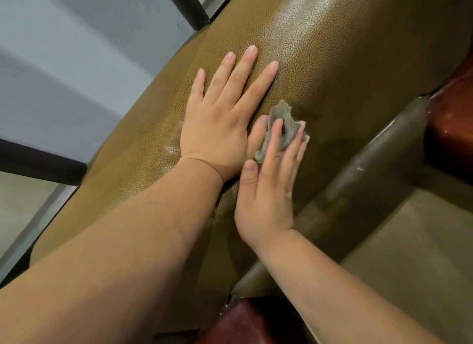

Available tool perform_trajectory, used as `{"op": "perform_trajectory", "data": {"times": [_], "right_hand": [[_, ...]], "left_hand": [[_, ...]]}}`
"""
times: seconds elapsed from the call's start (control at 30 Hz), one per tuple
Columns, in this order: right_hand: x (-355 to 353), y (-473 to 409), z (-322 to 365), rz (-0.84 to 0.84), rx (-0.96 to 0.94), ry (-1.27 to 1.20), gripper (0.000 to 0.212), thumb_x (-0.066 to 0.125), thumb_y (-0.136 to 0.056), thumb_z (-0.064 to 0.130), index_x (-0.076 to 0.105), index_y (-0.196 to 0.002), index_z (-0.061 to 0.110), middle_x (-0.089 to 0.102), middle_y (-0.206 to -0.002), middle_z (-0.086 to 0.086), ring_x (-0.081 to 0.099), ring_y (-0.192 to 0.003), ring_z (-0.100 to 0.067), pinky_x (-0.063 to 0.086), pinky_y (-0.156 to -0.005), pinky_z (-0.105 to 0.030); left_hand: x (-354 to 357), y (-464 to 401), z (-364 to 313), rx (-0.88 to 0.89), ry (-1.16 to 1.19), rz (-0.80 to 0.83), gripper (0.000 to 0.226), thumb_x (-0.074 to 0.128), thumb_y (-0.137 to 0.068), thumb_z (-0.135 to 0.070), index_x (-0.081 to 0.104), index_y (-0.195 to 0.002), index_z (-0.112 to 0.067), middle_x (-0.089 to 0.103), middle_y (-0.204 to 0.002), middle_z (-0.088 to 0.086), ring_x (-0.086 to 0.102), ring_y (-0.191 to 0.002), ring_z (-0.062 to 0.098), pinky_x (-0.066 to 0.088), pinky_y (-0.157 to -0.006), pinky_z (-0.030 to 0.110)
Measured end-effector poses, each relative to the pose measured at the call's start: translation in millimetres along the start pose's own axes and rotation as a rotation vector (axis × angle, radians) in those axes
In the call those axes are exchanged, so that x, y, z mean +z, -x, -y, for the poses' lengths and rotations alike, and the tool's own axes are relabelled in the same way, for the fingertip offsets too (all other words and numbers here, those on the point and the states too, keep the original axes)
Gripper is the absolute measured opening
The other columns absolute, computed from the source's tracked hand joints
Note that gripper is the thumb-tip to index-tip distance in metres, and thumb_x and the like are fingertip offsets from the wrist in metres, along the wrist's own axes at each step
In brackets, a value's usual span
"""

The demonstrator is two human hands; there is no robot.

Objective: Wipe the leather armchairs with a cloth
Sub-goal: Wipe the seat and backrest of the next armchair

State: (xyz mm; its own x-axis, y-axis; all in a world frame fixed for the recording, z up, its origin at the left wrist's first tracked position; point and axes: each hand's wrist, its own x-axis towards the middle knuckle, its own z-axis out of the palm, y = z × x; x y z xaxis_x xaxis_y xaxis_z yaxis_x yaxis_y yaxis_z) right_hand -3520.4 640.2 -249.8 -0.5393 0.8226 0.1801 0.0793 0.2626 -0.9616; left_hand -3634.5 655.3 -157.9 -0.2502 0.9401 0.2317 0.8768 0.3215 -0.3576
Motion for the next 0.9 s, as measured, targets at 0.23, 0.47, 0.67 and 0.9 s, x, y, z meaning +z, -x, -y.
{"op": "perform_trajectory", "data": {"times": [0.23,0.47,0.67,0.9], "right_hand": [[-22.8,-19.8,-61.9,0.000,0.508,0.123,0.067,0.023,-0.109,0.042,-0.012,-0.165,0.027,-0.016,-0.172,-0.014,-0.016,-0.159,-0.030,0.005,-0.129,-0.052],[5.2,22.3,33.6,0.150,-0.230,0.215,0.065,0.024,-0.108,0.043,0.007,-0.167,0.020,-0.016,-0.172,-0.014,-0.017,-0.157,-0.039,-0.006,-0.128,-0.049],[-5.5,11.7,-74.6,-0.204,0.666,0.122,0.062,0.016,-0.111,0.042,0.002,-0.167,0.021,-0.005,-0.174,-0.014,-0.008,-0.161,-0.028,-0.002,-0.130,-0.045],[49.6,87.2,-8.9,-0.015,-0.110,0.213,0.072,0.029,-0.109,0.046,0.006,-0.164,0.006,-0.008,-0.168,-0.029,-0.008,-0.158,-0.044,0.003,-0.129,-0.053]], "left_hand": [[-24.3,-7.2,2.2,-0.027,0.192,0.133,0.060,0.037,-0.106,-0.035,0.030,-0.166,-0.030,0.022,-0.175,0.002,0.018,-0.161,0.029,0.018,-0.130,0.053],[-61.2,122.2,56.2,-0.085,0.149,0.192,0.060,0.037,-0.109,-0.037,0.029,-0.166,-0.022,0.021,-0.174,0.007,0.018,-0.161,0.032,0.021,-0.130,0.052],[-39.9,125.5,47.9,-0.065,0.035,0.034,0.064,0.039,-0.105,-0.044,0.033,-0.165,-0.020,0.029,-0.171,0.012,0.029,-0.156,0.039,0.028,-0.124,0.058],[-31.5,132.0,51.0,-0.077,0.037,-0.031,0.065,0.036,-0.105,-0.047,0.034,-0.165,-0.022,0.030,-0.171,0.009,0.031,-0.156,0.036,0.030,-0.123,0.056]]}}
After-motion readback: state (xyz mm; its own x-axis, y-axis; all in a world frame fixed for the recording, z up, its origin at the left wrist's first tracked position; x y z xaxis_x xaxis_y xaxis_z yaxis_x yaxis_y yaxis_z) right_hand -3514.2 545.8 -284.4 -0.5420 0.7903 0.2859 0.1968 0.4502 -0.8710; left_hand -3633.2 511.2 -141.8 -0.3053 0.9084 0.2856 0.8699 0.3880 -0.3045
